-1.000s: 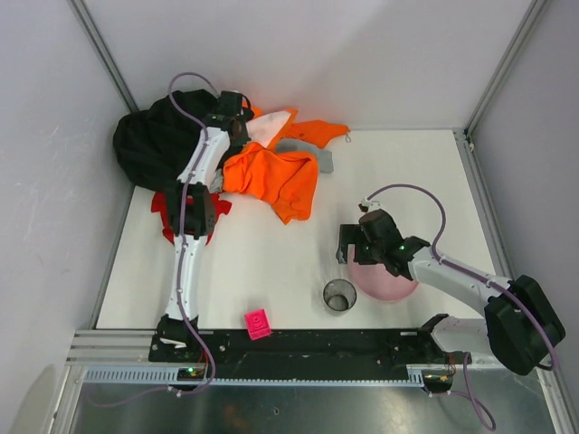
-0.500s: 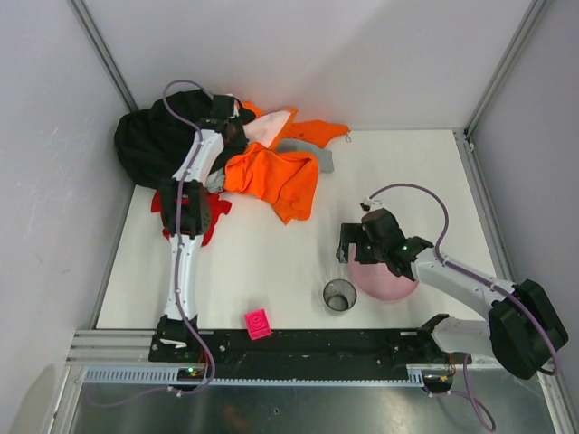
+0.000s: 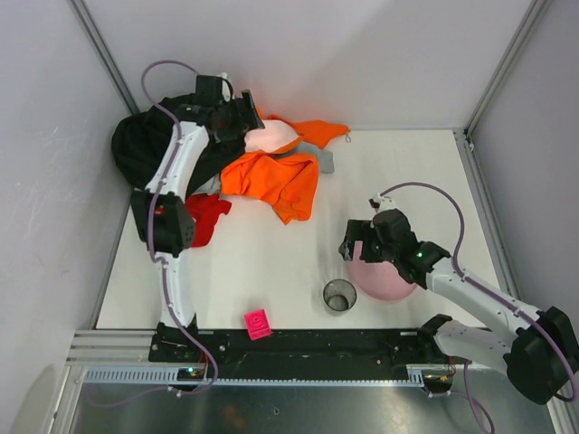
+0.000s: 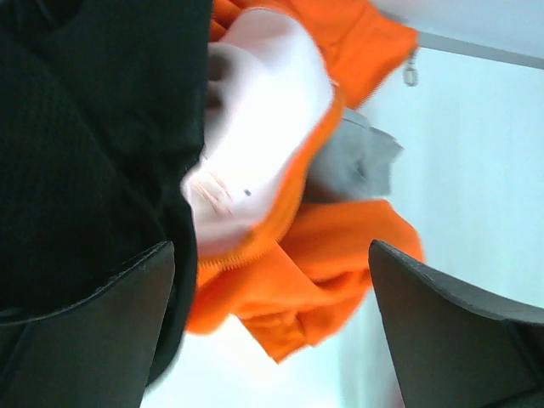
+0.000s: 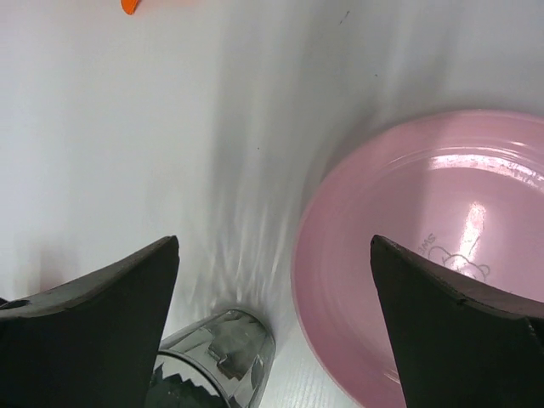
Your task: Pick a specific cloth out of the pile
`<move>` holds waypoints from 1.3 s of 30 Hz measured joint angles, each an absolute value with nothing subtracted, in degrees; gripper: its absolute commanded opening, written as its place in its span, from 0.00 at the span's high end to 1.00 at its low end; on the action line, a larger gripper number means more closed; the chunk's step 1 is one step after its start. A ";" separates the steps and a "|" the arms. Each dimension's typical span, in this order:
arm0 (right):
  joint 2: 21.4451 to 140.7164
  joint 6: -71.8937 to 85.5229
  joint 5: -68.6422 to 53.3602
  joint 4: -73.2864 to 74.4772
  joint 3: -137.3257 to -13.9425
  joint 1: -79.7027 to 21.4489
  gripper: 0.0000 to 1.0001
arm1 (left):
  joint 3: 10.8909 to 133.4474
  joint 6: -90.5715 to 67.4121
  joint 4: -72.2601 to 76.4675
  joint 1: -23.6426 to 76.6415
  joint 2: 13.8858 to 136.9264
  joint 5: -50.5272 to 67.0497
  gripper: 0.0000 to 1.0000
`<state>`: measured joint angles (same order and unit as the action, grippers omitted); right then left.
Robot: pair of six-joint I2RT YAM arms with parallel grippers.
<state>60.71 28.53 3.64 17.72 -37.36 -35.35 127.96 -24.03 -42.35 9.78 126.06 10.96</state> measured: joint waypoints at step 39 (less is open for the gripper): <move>56.36 28.88 3.03 21.89 -35.73 -29.54 0.01 | 106.74 -15.40 -47.59 37.47 129.19 -20.36 0.00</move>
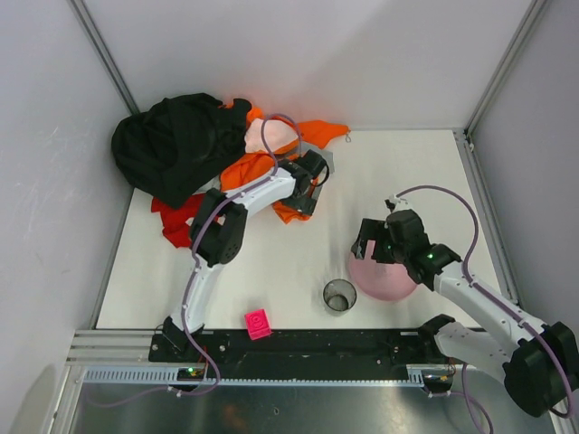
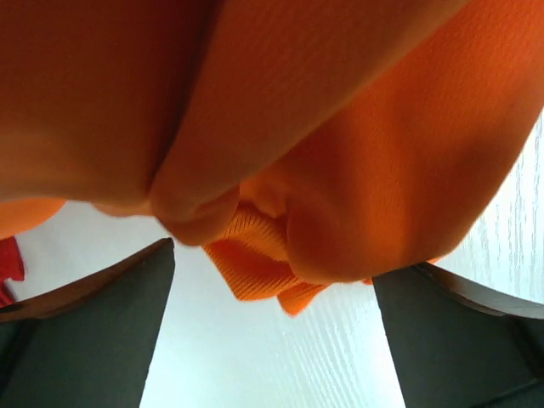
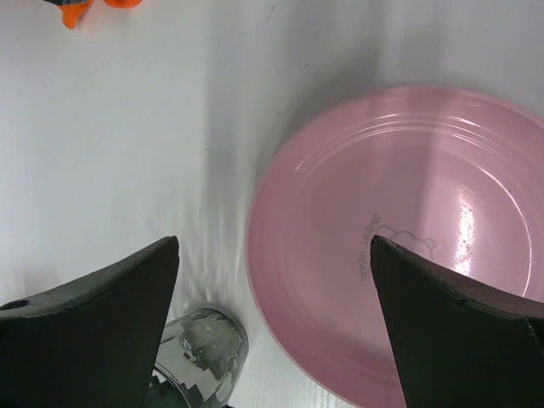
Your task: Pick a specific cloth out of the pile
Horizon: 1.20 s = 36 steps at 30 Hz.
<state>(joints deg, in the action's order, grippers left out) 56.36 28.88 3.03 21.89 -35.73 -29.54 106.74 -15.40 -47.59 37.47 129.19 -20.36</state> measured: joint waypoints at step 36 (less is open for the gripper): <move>63.31 28.47 -3.33 14.85 -33.85 -27.31 0.01 | 140.25 -15.00 -45.71 13.43 127.57 -13.32 0.98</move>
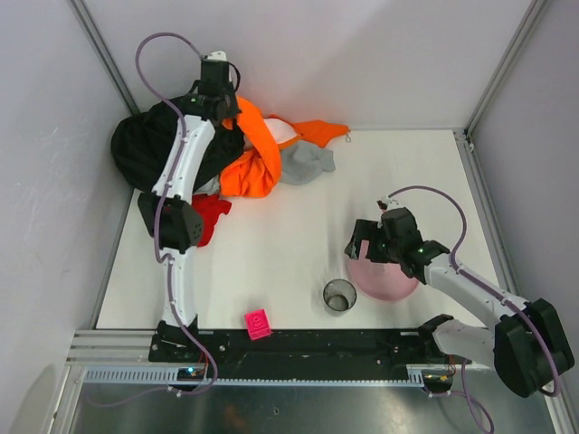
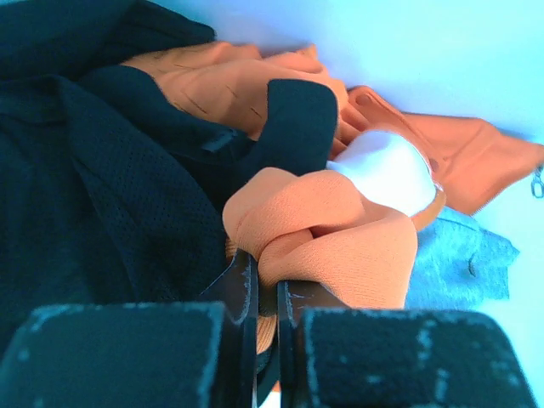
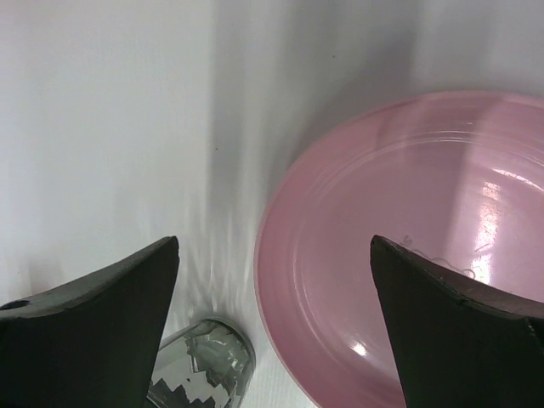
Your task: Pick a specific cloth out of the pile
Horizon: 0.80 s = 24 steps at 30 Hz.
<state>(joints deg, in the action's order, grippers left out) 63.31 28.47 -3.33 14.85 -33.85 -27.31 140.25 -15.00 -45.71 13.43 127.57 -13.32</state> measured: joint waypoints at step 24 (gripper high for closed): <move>67.16 28.71 -5.04 12.40 -33.85 -27.53 0.01 | 144.66 -19.40 -40.95 11.09 147.87 -6.57 0.96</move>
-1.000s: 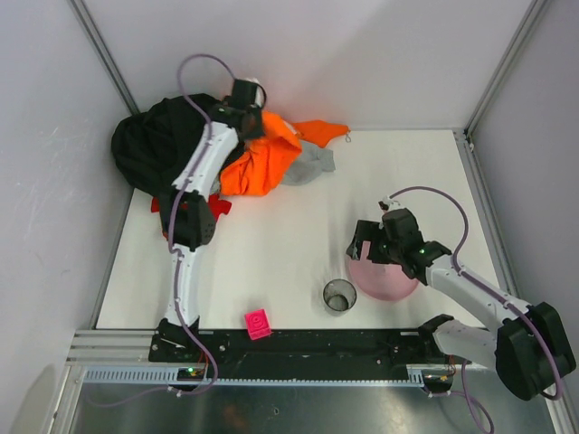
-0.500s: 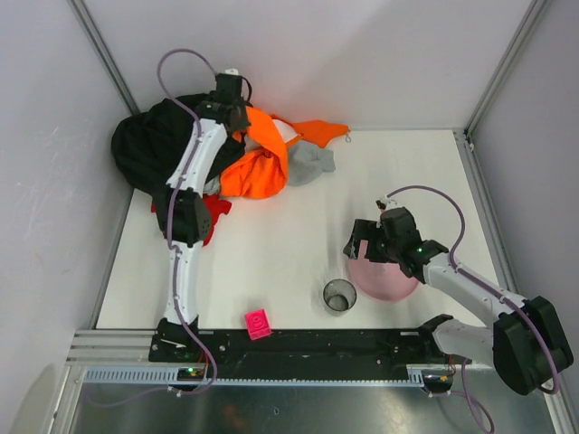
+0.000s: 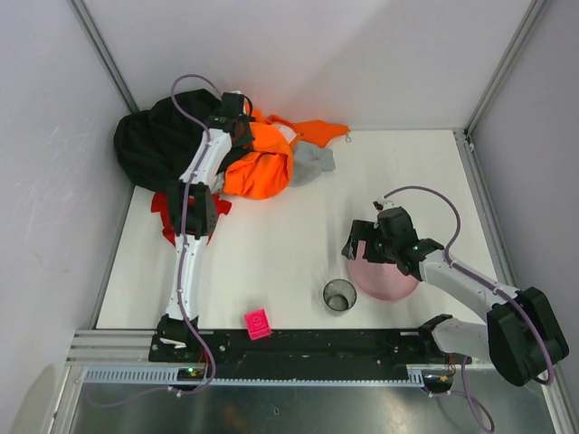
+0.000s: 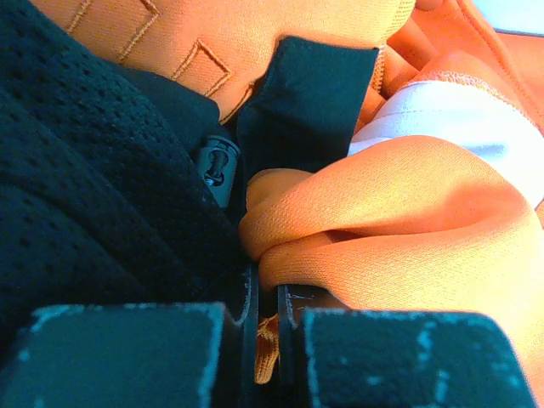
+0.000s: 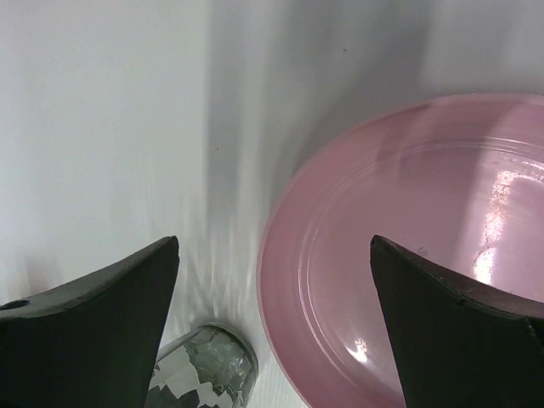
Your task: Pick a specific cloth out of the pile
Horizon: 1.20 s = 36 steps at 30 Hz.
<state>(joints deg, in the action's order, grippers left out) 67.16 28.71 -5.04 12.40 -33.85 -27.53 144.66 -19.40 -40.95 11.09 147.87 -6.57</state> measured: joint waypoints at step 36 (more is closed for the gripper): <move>66.96 33.15 -3.97 15.97 -41.89 -36.01 0.01 | 84.77 -19.46 -44.53 10.52 83.05 6.98 0.00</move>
<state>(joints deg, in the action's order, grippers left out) 66.96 33.15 -3.97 15.97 -41.89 -36.01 84.77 -19.46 -44.53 10.52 83.05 6.98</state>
